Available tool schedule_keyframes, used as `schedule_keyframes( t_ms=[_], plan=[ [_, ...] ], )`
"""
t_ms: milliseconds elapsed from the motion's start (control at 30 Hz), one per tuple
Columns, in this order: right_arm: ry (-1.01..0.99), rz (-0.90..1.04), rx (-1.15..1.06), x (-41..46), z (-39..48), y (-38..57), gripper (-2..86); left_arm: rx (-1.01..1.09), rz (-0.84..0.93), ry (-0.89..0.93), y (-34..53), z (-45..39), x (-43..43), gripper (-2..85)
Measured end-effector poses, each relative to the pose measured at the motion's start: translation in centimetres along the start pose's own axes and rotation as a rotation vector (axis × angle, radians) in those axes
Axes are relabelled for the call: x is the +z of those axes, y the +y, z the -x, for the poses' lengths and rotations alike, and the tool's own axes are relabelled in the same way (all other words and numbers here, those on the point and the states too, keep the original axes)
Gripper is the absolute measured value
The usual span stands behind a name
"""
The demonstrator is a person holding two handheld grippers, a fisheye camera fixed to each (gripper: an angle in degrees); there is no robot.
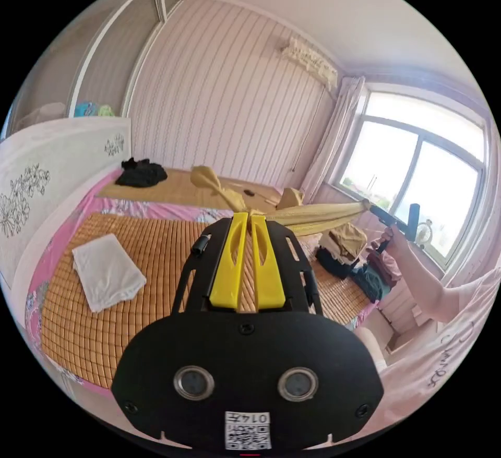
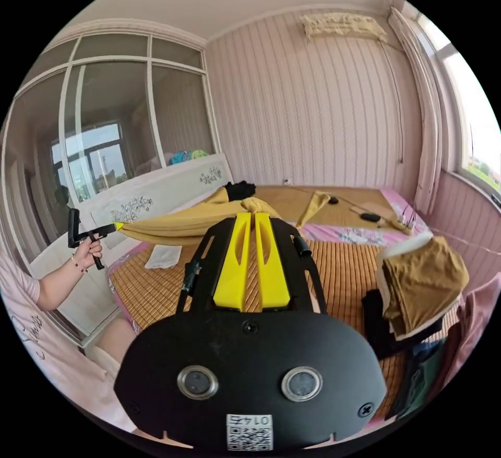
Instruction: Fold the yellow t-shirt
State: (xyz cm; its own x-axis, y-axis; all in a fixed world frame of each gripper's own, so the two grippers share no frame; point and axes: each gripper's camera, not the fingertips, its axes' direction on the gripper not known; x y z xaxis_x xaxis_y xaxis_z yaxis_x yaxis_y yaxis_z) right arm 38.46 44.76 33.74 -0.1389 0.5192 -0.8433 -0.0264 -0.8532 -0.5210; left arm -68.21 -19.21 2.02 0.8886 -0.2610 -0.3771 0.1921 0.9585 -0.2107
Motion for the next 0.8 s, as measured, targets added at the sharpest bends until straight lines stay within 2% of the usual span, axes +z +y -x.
schedule_keyframes(
  t_ms=[167,300,533,800],
  plan=[
    [0.038,0.343,0.298,7.6,-4.9,11.5,0.6,-0.106,0.250,0.018,8.2,2.9,8.7,-1.0],
    [0.038,0.539,0.437,10.4,-5.9,18.2,0.6,-0.034,0.529,-0.033,13.0,3.2,14.0,-1.0],
    [-0.001,0.783,0.380,12.4,-4.8,20.1,0.7,-0.033,0.702,-0.010,16.0,4.1,17.2,-1.0],
    [-0.031,0.990,0.160,14.9,-1.6,17.7,0.7,0.002,0.820,0.011,17.9,3.4,18.8,-1.0]
  ],
)
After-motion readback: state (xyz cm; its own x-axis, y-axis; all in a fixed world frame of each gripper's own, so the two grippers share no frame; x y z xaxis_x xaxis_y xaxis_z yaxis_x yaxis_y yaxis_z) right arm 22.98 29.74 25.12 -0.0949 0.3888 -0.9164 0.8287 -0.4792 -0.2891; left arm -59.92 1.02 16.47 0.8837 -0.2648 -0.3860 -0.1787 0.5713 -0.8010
